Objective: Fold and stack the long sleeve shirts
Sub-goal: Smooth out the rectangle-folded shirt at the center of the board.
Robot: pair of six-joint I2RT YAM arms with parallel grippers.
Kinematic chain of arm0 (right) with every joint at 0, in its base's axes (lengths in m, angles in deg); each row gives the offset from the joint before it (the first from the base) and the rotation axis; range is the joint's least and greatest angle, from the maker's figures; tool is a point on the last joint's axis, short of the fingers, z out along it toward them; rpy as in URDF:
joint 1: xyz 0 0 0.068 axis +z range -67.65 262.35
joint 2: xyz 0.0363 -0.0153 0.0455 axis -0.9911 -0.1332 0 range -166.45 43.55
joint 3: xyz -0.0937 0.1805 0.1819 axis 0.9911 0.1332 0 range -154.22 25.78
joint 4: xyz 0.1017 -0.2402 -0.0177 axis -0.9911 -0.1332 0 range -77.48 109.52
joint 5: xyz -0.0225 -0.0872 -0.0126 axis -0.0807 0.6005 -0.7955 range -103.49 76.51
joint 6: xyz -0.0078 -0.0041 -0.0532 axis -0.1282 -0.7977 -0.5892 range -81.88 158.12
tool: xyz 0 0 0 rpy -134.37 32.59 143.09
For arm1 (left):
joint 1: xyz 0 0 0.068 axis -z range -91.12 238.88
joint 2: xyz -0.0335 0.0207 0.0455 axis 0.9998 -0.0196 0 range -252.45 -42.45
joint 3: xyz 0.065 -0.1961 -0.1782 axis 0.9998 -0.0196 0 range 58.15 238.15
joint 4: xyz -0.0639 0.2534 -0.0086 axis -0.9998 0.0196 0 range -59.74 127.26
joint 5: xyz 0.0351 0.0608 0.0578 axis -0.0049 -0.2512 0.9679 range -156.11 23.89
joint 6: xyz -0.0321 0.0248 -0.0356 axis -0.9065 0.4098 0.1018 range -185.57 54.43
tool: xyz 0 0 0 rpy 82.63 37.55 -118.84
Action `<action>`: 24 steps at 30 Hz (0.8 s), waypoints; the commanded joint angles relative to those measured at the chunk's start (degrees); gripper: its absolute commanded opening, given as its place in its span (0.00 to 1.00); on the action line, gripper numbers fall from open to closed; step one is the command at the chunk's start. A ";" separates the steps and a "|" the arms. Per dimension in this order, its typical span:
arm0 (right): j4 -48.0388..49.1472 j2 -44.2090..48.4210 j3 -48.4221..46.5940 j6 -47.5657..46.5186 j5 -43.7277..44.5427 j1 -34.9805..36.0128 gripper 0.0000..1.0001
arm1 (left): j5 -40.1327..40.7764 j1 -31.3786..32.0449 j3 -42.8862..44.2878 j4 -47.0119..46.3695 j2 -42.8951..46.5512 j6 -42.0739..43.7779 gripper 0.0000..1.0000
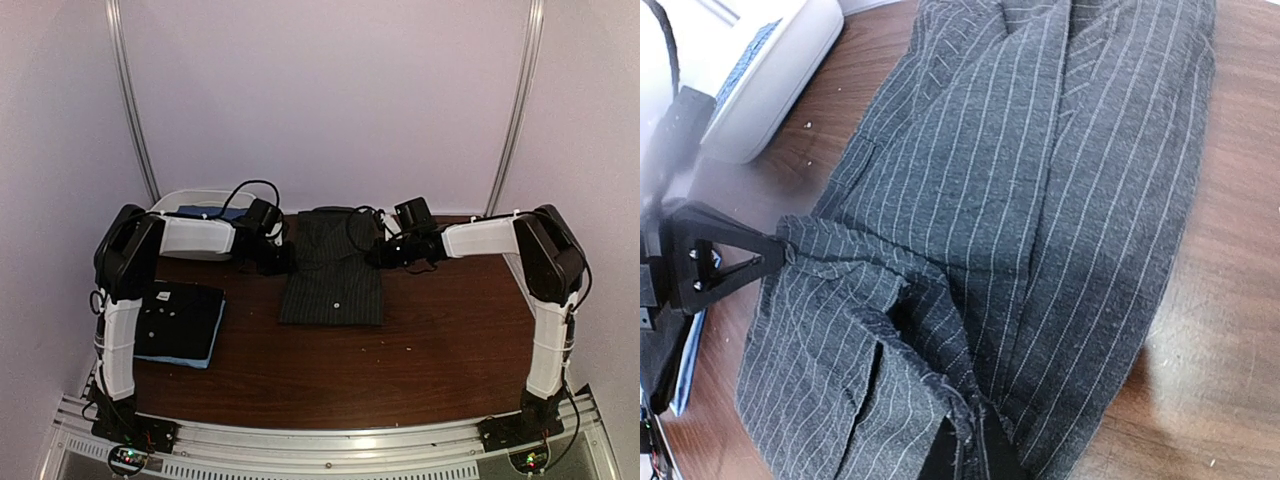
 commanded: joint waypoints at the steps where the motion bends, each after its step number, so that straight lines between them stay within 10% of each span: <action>1: -0.27 -3.02 -3.46 -3.59 -1.34 -0.73 0.03 | 3.82 -0.54 -1.80 -0.43 4.79 0.45 0.06; 24: -8.97 -1.95 -6.74 -3.68 9.04 -2.17 0.55 | 6.07 -2.19 7.27 5.50 -2.90 3.76 0.28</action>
